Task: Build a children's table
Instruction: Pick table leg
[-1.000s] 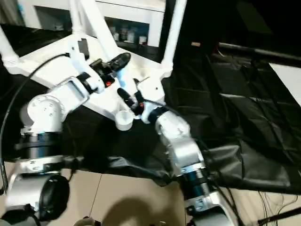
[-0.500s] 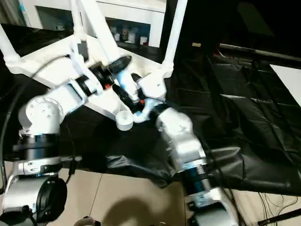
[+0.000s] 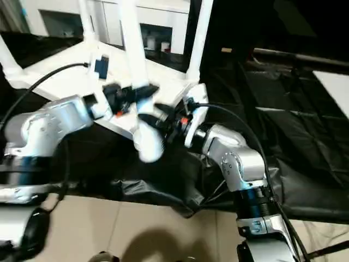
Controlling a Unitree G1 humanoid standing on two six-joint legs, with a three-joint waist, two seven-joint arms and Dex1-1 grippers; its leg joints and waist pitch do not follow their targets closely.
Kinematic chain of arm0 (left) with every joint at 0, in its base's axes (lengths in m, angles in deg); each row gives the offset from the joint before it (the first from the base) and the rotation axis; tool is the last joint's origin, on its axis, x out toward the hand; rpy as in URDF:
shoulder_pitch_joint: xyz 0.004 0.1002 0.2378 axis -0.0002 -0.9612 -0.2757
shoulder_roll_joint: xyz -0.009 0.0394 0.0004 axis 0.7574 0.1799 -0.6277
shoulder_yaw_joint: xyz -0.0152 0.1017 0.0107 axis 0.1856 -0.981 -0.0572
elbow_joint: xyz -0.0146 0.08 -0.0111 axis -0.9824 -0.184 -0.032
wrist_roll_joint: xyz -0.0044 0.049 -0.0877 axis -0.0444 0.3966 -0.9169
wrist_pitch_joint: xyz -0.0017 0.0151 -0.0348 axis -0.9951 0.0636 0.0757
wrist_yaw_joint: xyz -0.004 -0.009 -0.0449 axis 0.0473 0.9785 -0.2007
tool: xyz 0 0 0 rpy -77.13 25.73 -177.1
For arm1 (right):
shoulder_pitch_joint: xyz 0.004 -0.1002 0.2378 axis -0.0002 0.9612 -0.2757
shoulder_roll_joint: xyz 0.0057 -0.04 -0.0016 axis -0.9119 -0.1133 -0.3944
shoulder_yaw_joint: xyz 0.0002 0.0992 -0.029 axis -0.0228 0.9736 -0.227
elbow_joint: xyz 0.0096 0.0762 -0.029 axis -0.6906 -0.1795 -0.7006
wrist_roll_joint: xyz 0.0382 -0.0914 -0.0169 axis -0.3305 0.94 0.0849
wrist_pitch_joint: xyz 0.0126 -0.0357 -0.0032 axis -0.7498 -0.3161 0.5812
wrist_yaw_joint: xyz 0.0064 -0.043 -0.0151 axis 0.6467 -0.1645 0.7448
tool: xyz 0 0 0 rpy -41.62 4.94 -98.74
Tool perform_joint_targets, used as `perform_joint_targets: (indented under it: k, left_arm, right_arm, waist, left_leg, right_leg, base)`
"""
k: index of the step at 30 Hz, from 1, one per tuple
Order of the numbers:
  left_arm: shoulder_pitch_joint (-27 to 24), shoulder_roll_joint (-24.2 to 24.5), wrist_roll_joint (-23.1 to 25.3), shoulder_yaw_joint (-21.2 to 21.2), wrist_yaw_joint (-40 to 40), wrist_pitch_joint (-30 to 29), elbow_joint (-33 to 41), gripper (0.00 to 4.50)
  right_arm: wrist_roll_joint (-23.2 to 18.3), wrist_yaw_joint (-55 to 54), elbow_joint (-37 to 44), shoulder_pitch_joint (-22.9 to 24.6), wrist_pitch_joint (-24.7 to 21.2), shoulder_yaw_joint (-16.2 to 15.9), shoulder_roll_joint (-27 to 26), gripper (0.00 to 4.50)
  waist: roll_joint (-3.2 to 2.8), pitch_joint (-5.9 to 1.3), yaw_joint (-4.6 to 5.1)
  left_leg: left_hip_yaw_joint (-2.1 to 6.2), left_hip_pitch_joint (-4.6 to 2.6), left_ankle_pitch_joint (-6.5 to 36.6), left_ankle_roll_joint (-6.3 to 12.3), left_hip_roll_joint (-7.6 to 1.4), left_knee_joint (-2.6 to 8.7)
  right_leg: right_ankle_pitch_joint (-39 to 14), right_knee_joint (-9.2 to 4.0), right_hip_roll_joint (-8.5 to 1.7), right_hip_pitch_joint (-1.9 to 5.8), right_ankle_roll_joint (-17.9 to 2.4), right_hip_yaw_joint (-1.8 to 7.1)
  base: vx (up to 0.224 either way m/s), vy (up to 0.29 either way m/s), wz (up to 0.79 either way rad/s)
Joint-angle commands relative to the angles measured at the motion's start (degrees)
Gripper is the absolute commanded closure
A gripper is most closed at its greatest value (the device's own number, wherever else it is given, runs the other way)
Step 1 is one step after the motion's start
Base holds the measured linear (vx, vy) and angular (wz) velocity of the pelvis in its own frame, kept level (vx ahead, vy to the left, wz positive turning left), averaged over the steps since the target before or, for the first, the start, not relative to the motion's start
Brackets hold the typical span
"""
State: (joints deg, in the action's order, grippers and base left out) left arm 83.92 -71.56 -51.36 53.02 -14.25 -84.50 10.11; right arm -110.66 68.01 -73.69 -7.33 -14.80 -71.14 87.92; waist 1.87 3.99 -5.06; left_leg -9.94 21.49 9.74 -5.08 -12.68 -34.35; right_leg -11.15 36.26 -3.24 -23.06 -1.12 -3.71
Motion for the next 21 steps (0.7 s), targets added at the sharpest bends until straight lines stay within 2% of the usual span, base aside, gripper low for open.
perform_joint_targets:
  k: [1,2,4,5,6,11,14,16,17,18,21]
  left_arm:
    - [-0.03,-0.21,-3.69,-0.33,3.73,-2.47,3.29,2.62]
    - [-0.19,0.04,-5.03,0.05,4.92,-3.05,3.87,2.62]
    - [-0.44,0.29,-6.59,-0.01,6.99,-3.17,4.47,2.62]
    - [-0.71,0.09,-7.53,0.18,7.77,-3.20,5.02,2.62]
    - [-0.82,-0.18,-8.01,0.41,7.91,-3.26,5.28,2.62]
    - [-0.74,-1.10,-8.45,0.17,8.88,-2.65,5.08,2.62]
    - [-0.30,-1.73,-8.22,0.17,9.18,-2.52,4.34,2.62]
    - [0.28,-1.87,-7.76,-0.14,9.35,-2.33,3.52,2.62]
    - [0.42,-1.70,-7.66,-0.27,9.54,-2.32,3.33,2.62]
    - [0.69,-1.01,-7.88,-0.24,10.05,-2.54,3.07,2.62]
    - [1.02,0.00,-7.85,-0.07,10.41,-2.94,2.86,2.62]
  right_arm:
    - [0.77,-1.62,-0.10,-0.67,-1.62,0.38,1.03,1.21]
    - [0.63,-1.51,0.04,-0.61,-2.84,-0.15,1.06,1.21]
    - [0.22,-0.49,0.15,-0.51,-5.02,-0.98,1.64,1.21]
    - [0.43,0.36,0.04,-0.36,-6.13,-1.84,2.19,1.21]
    - [0.65,0.75,-0.03,-0.27,-6.60,-2.32,2.49,1.39]
    - [-0.39,1.84,0.24,-0.18,-8.68,-2.20,3.41,1.78]
    - [-2.00,2.31,0.85,0.06,-9.99,-1.55,3.76,2.00]
    - [-2.99,2.77,1.61,0.64,-10.83,-1.17,4.14,2.19]
    - [-3.05,2.81,1.83,0.89,-10.92,-1.23,4.18,2.29]
    - [-2.77,2.75,2.10,1.43,-10.89,-1.60,3.81,2.42]
    - [-2.07,2.06,1.65,1.65,-10.27,-2.03,2.73,2.56]
  waist:
    - [-0.72,-4.74,0.00]
    - [-0.40,-4.68,0.06]
    - [-0.58,-4.69,-0.09]
    - [0.02,-4.65,-0.01]
    - [-0.22,-4.66,0.00]
    - [-0.08,-4.71,-0.06]
    - [-0.46,-4.77,-0.02]
    - [-1.27,-4.86,-0.19]
    - [-0.86,-4.86,-0.13]
    - [-1.10,-4.91,-0.22]
    - [-1.17,-4.87,-0.24]
  left_leg:
    - [-0.11,-0.90,6.79,-1.20,-0.29,3.52]
    - [-0.22,-0.92,7.02,-1.25,-0.24,3.53]
    - [-0.18,-0.94,6.43,-1.21,-0.24,3.57]
    - [-0.26,-0.93,6.48,-1.17,-0.26,3.58]
    - [-0.25,-0.98,6.22,-1.15,-0.34,3.58]
    - [-0.27,-0.84,6.00,-1.21,-0.31,3.56]
    - [-0.24,-0.80,5.71,-1.11,-0.26,3.50]
    - [-0.08,-0.82,5.75,-1.36,-0.19,3.42]
    - [-0.13,-0.76,5.88,-1.32,-0.14,3.44]
    - [-0.07,-0.83,5.98,-1.40,-0.16,3.44]
    - [0.01,-0.80,6.90,-1.75,-0.15,3.50]
  right_leg:
    - [-0.78,-3.42,-3.75,3.83,-13.13,2.71]
    - [-1.97,-3.59,-3.69,3.76,-12.71,2.74]
    - [-3.07,-3.59,-3.78,3.71,-12.19,2.77]
    - [-3.86,-3.62,-3.76,3.72,-11.80,2.79]
    - [-3.99,-3.64,-3.78,3.61,-11.57,2.79]
    - [-4.15,-3.73,-3.87,3.66,-11.06,2.80]
    - [-3.12,-3.76,-3.77,3.70,-10.88,2.80]
    - [-2.43,-3.63,-3.79,3.69,-11.14,2.73]
    - [-1.76,-3.73,-3.66,3.82,-11.14,2.73]
    - [-1.59,-3.60,-3.69,3.78,-11.35,2.70]
    - [-2.13,-3.65,-3.73,3.74,-11.73,2.61]
  base:
    - [0.000,0.000,0.00]
    - [0.000,0.000,0.00]
    - [0.000,0.000,0.00]
    - [0.000,0.000,0.00]
    - [0.000,0.000,0.00]
    - [0.000,0.000,0.00]
    - [0.000,0.000,0.00]
    - [0.000,0.000,0.00]
    - [0.000,0.000,0.00]
    - [0.000,0.000,0.00]
    - [0.000,0.000,0.00]
